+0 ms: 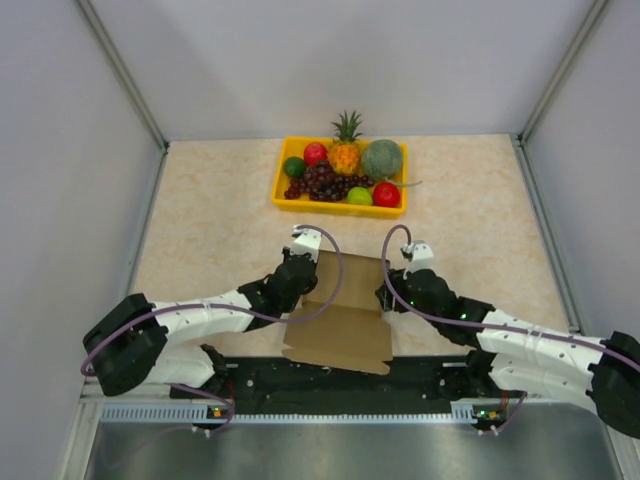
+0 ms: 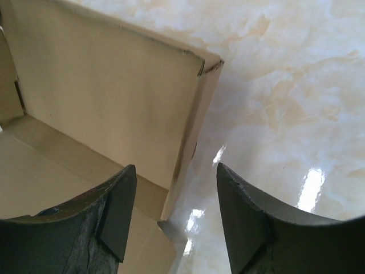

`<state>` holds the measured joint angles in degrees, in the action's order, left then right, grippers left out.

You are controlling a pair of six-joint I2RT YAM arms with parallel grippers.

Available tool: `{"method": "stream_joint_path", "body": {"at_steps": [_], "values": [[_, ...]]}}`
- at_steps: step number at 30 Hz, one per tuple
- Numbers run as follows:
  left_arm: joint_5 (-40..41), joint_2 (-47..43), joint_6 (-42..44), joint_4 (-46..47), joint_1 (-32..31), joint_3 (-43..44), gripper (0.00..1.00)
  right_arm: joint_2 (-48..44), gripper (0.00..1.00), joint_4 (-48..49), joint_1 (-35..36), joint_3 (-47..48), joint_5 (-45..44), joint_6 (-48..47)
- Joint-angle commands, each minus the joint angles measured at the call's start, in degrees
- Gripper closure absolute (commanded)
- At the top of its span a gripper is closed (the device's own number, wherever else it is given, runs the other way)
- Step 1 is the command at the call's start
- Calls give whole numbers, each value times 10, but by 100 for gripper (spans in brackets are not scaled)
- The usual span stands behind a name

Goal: Fold the paper box

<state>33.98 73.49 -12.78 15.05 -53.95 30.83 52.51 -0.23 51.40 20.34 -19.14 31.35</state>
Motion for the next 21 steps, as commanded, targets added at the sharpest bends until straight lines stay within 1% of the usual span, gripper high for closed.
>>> {"method": "stream_joint_path", "body": {"at_steps": [1, 3, 4, 11, 12, 13, 16, 20, 21], "values": [[7, -14, -11, 24, -2, 5, 100, 14, 45, -10, -4, -5, 53, 17], [6, -13, -13, 24, -2, 6, 100, 36, 49, -6, -4, -2, 43, 29], [5, -13, -13, 23, -2, 6, 100, 43, 53, -8, -4, 1, 36, 33], [1, -4, -14, 18, -3, 8, 100, 89, 59, -10, -3, 40, -25, 40], [0, -4, -14, 16, -4, 9, 100, 96, 61, -8, -3, 44, -28, 42], [0, -5, -16, 14, -3, 12, 100, 109, 69, -3, -2, 46, -31, 44], [0, -4, -17, 13, -4, 12, 100, 127, 74, -6, 13, 58, -52, 54], [-1, 3, -17, 14, -3, 13, 100, 153, 77, -34, 41, 87, -115, 69], [0, 5, -18, 14, -3, 13, 100, 157, 82, -40, 45, 93, -123, 71]]}}
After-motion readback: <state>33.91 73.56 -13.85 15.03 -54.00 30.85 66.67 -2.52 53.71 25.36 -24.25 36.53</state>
